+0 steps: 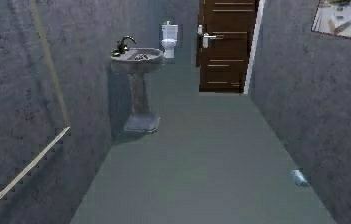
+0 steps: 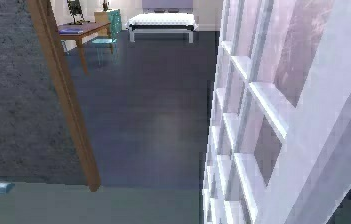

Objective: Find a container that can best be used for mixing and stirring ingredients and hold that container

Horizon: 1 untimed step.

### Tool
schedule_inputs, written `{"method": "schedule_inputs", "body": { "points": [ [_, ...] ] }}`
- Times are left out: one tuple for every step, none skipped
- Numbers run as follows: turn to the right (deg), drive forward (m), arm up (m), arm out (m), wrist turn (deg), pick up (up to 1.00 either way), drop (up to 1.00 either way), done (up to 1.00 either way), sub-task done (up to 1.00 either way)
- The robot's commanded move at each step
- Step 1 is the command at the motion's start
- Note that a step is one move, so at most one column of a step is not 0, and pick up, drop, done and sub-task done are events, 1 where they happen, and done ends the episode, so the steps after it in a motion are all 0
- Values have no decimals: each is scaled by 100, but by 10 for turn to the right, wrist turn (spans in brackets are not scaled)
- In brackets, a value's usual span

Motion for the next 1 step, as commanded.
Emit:
{"method": "schedule_inputs", "body": {
  "points": [
    [0, 30, 0, 0, 0, 0, 0, 0, 0]
  ]
}}
